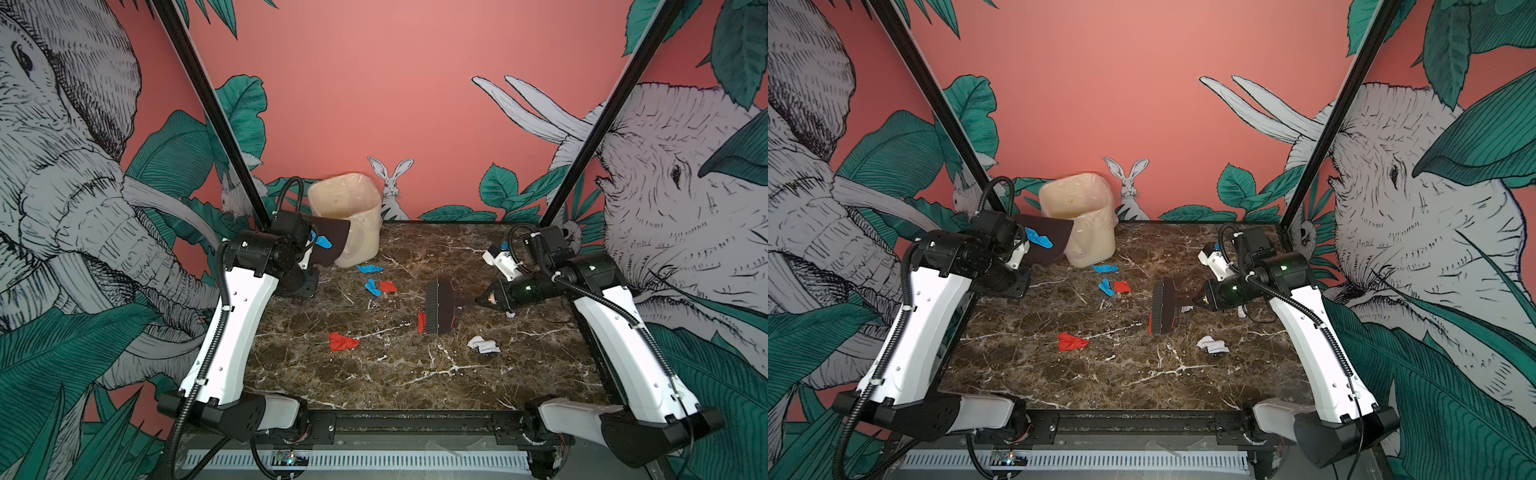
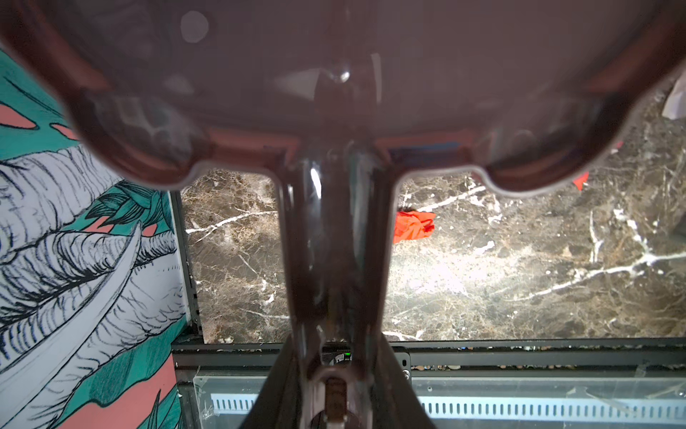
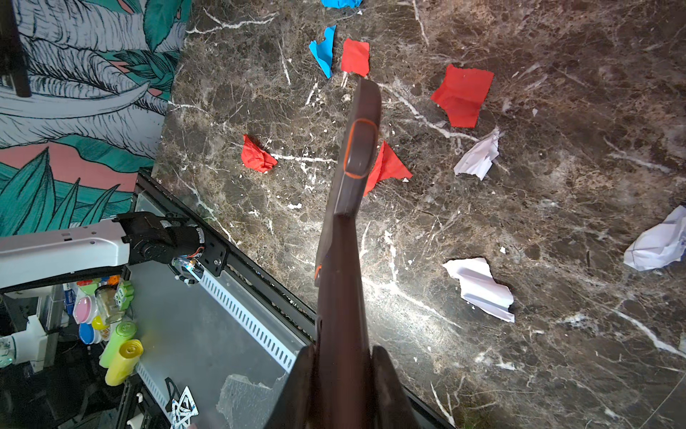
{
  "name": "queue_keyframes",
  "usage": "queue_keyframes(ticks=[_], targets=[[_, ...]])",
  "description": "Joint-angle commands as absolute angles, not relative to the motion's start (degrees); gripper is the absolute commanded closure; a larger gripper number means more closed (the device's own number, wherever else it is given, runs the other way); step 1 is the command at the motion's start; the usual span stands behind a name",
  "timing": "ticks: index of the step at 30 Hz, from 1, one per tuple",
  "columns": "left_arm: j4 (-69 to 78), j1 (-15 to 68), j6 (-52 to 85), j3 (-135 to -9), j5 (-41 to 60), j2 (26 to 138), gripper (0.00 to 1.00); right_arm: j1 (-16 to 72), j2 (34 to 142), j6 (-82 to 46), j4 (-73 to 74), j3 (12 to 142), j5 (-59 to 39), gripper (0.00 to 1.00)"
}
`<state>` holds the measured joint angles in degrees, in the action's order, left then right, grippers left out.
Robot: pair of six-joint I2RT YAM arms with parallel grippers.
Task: Sweep away the paper scraps from the table
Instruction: 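Tip the dustpan over the beige bin with the left gripper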
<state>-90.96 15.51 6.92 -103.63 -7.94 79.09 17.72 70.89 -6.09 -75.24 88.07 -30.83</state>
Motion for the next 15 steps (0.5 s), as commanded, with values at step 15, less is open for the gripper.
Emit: queue_keyframes(ticks=[15], targets=[[-87.88,6.37,0.44,-118.55,-9.79,92.38,1.0,17.58,67.55,-7.81,-71.85,86.16,-36.78,1.0]])
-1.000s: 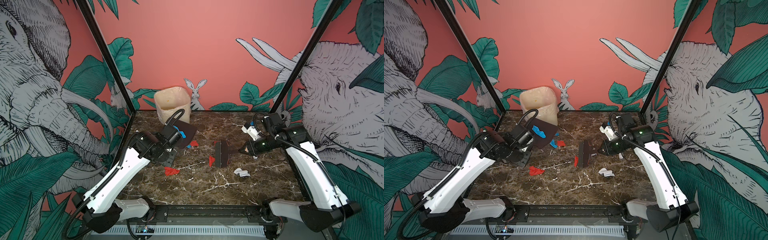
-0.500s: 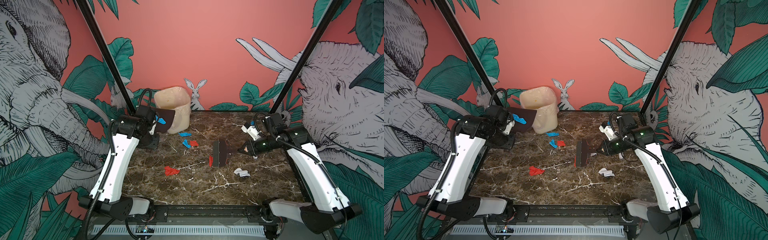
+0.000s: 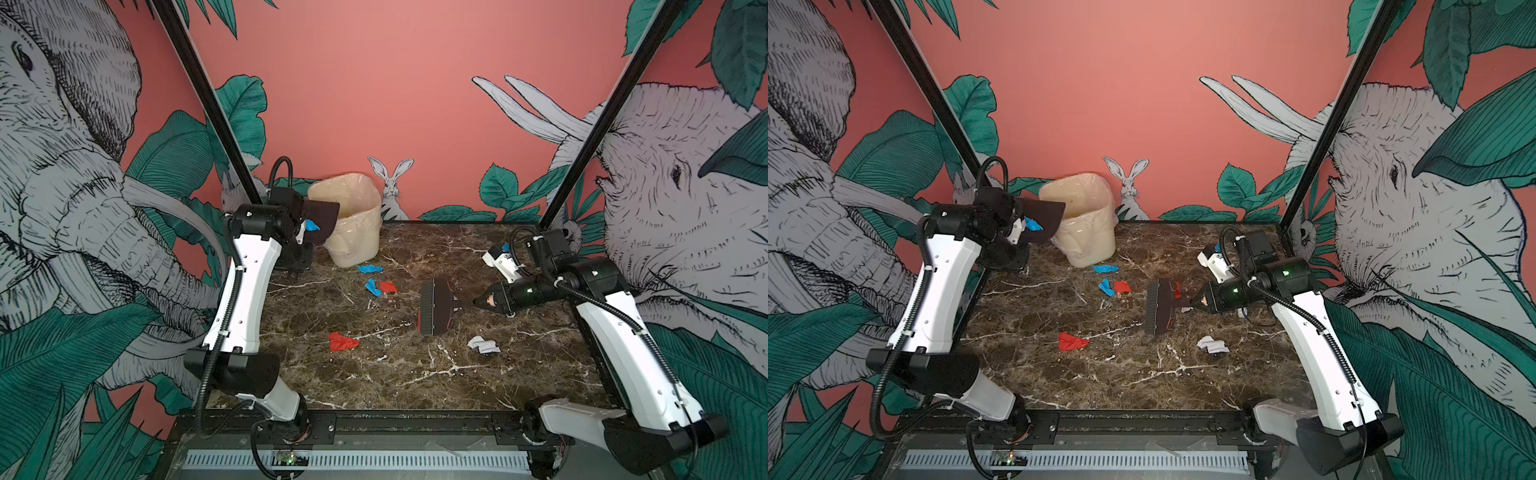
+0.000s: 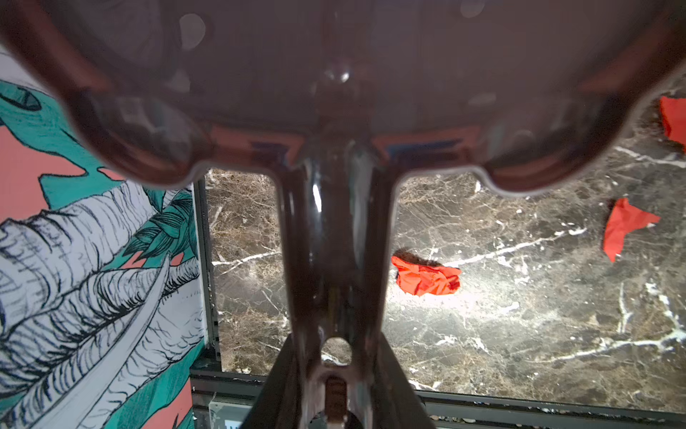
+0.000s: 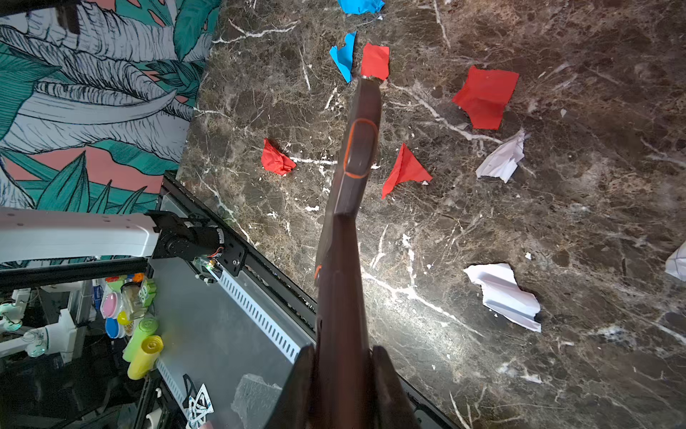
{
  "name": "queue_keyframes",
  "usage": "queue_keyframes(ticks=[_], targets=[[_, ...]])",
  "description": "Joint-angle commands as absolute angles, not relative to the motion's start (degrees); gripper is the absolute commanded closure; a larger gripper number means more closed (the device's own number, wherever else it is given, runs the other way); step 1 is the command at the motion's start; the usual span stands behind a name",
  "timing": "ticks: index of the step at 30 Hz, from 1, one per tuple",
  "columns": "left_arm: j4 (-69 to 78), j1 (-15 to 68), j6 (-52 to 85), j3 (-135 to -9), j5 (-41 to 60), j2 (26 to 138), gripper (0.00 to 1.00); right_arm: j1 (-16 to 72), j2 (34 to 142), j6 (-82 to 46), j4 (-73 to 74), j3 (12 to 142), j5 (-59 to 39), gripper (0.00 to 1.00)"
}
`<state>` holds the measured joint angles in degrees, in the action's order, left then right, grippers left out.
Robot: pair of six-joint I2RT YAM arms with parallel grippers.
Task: Sweep away the paper scraps from the table
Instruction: 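Tip the dustpan over the beige bin with the left gripper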
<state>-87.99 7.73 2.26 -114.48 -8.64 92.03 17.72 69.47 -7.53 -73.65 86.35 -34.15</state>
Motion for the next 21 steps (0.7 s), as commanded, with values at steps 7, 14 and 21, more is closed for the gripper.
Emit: queue_keyframes(ticks=[7,14,21], targets=[[-90.16,5.98,-0.96,-129.68,-12.74,100.49,1.0,17.71,66.99,-8.48,-72.1,86.0,-37.85,1.0],[-91.23,5.98,-2.69,-134.4,-16.57,104.96,1.0,18.53,67.4,-9.14,-72.05,86.26,-38.84,1.0],[-91.86,6.61,-3.85,-136.13,-20.32,106.66,1.0,19.5,68.24,-9.58,-71.48,85.39,-39.59,1.0]])
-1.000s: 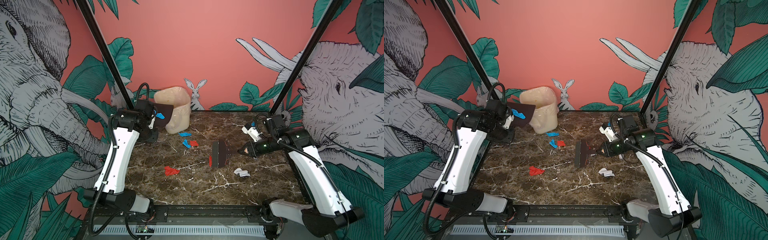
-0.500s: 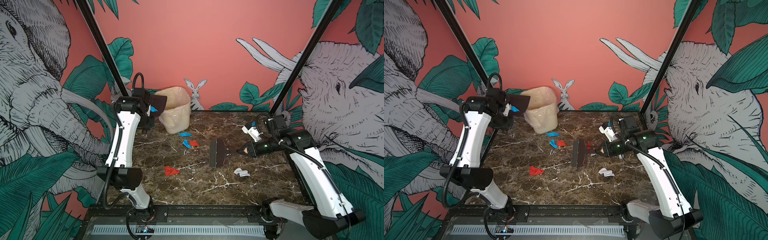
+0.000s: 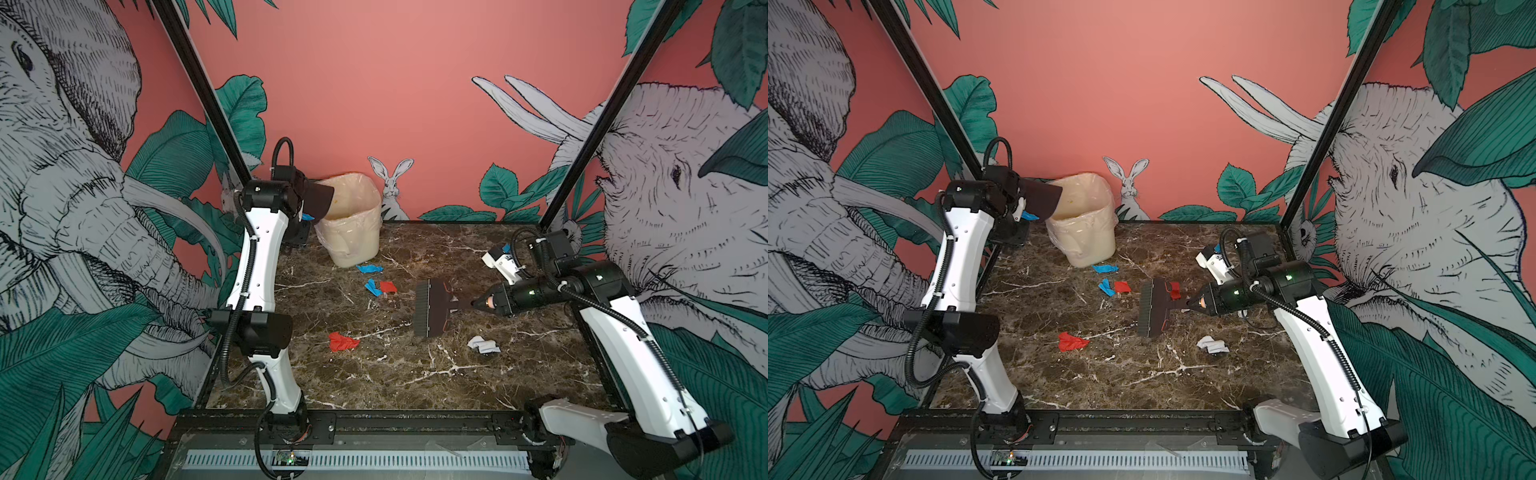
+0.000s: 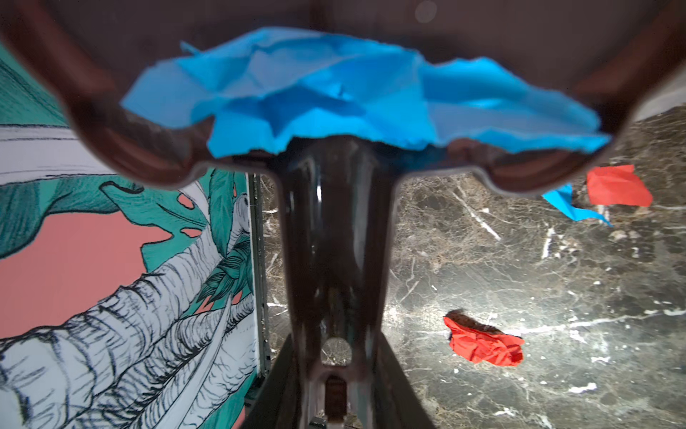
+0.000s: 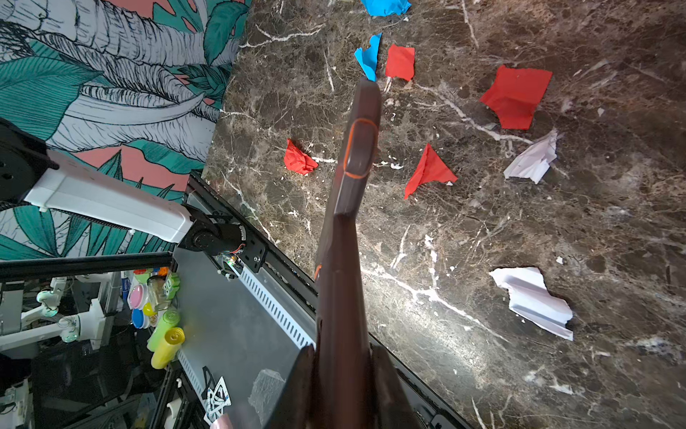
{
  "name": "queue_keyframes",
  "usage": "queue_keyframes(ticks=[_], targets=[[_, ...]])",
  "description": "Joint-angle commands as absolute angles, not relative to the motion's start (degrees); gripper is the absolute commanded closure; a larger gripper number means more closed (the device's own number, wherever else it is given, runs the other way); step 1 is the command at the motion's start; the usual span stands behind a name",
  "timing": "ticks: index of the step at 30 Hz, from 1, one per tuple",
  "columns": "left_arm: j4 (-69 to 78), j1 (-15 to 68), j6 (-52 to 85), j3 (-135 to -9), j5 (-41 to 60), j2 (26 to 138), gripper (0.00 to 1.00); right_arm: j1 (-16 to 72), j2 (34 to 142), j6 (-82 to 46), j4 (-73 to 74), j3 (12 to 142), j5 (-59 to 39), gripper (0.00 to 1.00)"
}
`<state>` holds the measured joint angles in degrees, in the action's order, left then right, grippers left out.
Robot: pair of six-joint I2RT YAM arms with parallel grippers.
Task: Sweep away the paper scraps from the table
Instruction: 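Tip the dustpan over the beige bin with the left gripper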
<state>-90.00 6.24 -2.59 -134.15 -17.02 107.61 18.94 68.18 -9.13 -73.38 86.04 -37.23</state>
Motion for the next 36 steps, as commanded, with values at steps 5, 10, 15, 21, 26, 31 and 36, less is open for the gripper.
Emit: queue_keyframes(ticks=[5,10,15,21,26,31,36], targets=[[-92.1,8.55,-4.99,-137.49,-25.71,107.73,1.0,19.78,68.29,-10.26,-71.04,84.86,-39.99,1.0],[-92.37,10.85,-5.91,-140.92,-29.29,109.89,1.0,19.89,68.13,-11.2,-70.41,83.96,-40.17,1.0],[-92.62,11.94,-6.66,-142.58,-31.9,112.24,1.0,20.14,68.44,-11.6,-70.53,84.28,-40.18,1.0],[-91.26,13.05,-8.27,-146.16,-34.6,114.77,1.0,20.47,69.46,-11.61,-70.4,84.72,-40.34,1.0],[-90.1,13.01,-9.66,-146.33,-34.41,115.96,1.0,20.81,70.05,-11.78,-70.44,84.73,-40.44,1.0],[-88.75,13.01,-11.3,-147.08,-34.64,116.72,1.0,21.01,71.06,-12.13,-69.98,84.93,-40.39,1.0],[-86.65,13.83,-14.27,-147.1,-36.26,116.96,1.0,21.7,72.48,-12.58,-69.42,85.24,-40.17,1.0]])
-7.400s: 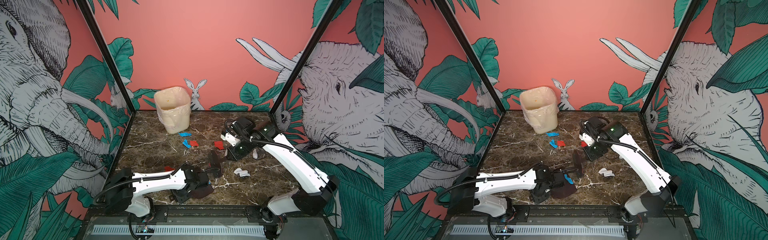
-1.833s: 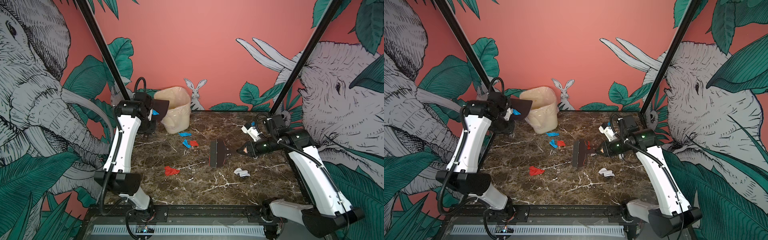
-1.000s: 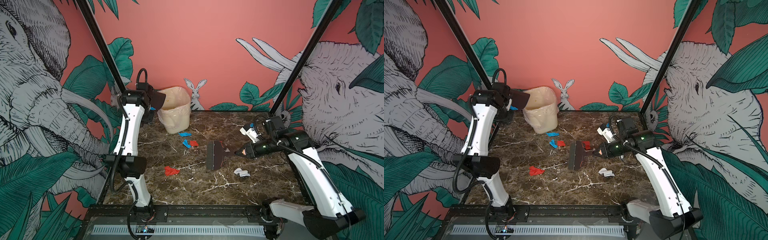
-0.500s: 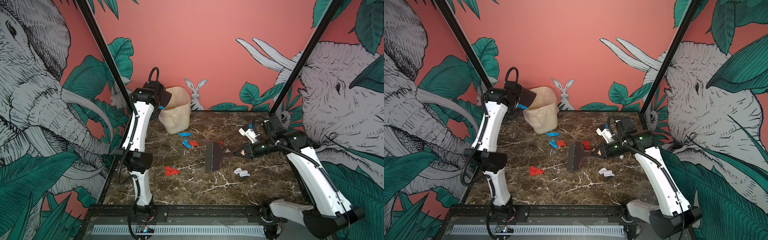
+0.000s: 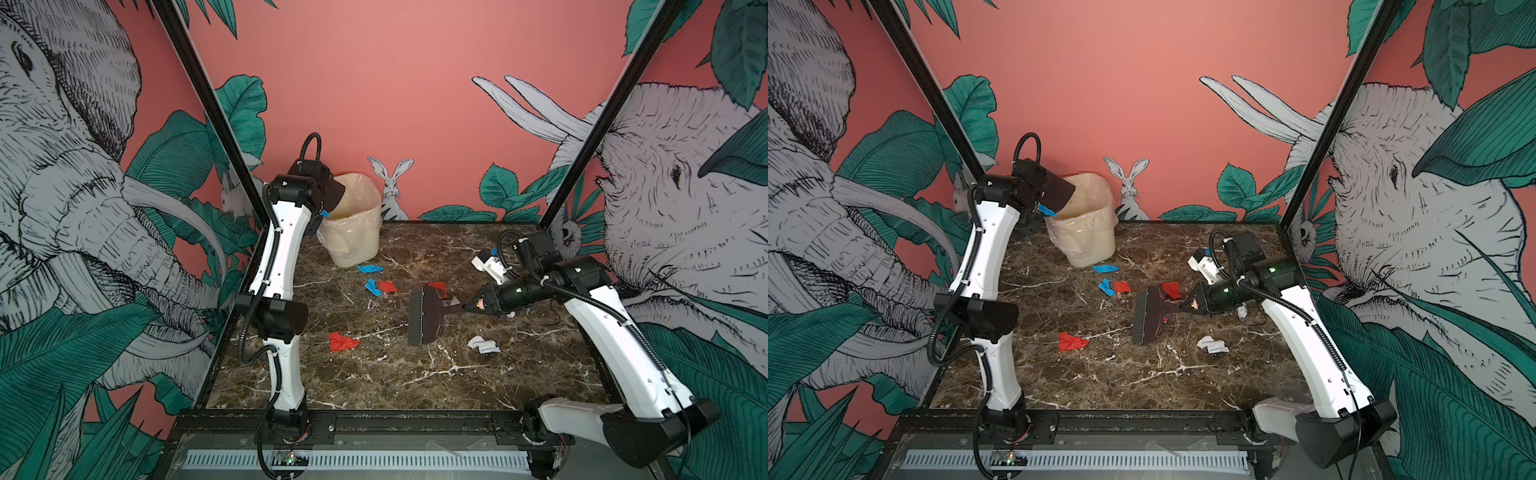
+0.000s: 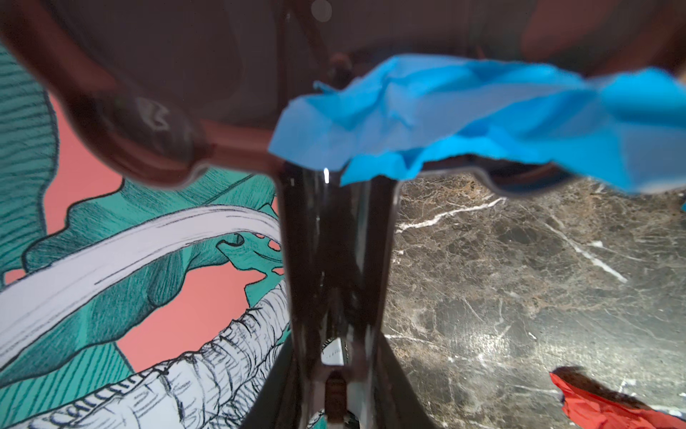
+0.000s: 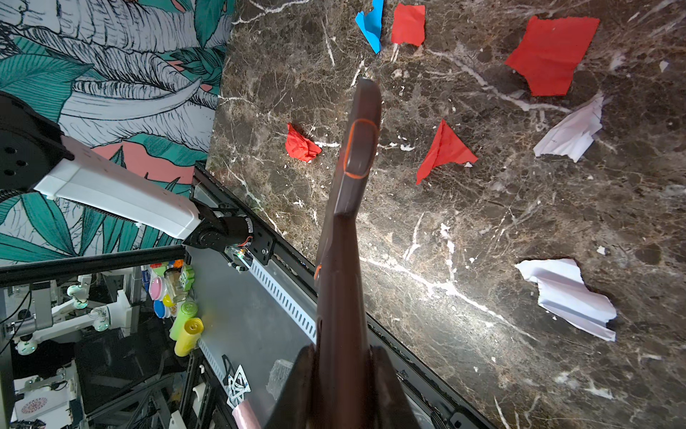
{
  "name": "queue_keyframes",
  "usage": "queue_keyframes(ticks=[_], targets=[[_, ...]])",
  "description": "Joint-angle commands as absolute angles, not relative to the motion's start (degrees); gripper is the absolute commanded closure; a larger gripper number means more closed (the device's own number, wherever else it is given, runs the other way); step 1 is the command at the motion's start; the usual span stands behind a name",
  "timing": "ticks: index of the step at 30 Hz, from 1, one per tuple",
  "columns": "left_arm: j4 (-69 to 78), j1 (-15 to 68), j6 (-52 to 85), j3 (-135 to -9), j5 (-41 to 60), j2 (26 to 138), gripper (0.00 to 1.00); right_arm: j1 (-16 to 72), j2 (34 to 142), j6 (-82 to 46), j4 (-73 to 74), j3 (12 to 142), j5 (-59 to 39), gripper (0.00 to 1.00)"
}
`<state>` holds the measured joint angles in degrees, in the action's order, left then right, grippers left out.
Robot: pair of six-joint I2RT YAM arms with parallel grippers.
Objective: Sweep away the paper scraps from the table
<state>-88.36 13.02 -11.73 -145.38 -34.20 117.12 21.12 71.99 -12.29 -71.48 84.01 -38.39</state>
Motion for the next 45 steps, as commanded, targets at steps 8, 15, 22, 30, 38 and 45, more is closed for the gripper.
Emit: queue_keyframes(ticks=[8,15,22,30,38,45], targets=[[-83.44,14.26,-19.38,-146.05,-38.15,117.86,1.0,22.95,74.08,-13.93,-68.58,85.77,-39.29,1.0],[-82.63,14.33,-21.04,-146.16,-38.4,119.66,1.0,23.29,75.01,-15.16,-68.63,86.3,-38.78,1.0],[-79.54,15.01,-25.3,-145.88,-41.28,121.15,1.0,23.6,76.67,-15.72,-68.64,86.7,-38.16,1.0],[-71.0,16.67,-34.67,-140.11,-49.51,120.77,1.0,23.82,78.88,-15.71,-68.22,87.47,-37.97,1.0],[-45.33,20.13,-54.19,-122.92,-58.17,113.37,1.0,23.86,79.54,-15.0,-68.71,87.84,-38.24,1.0],[-17.57,22.06,-77.97,-110.0,-62.83,108.26,1.0,23.85,78.94,-13.75,-69.52,87.54,-38.16,1.0]])
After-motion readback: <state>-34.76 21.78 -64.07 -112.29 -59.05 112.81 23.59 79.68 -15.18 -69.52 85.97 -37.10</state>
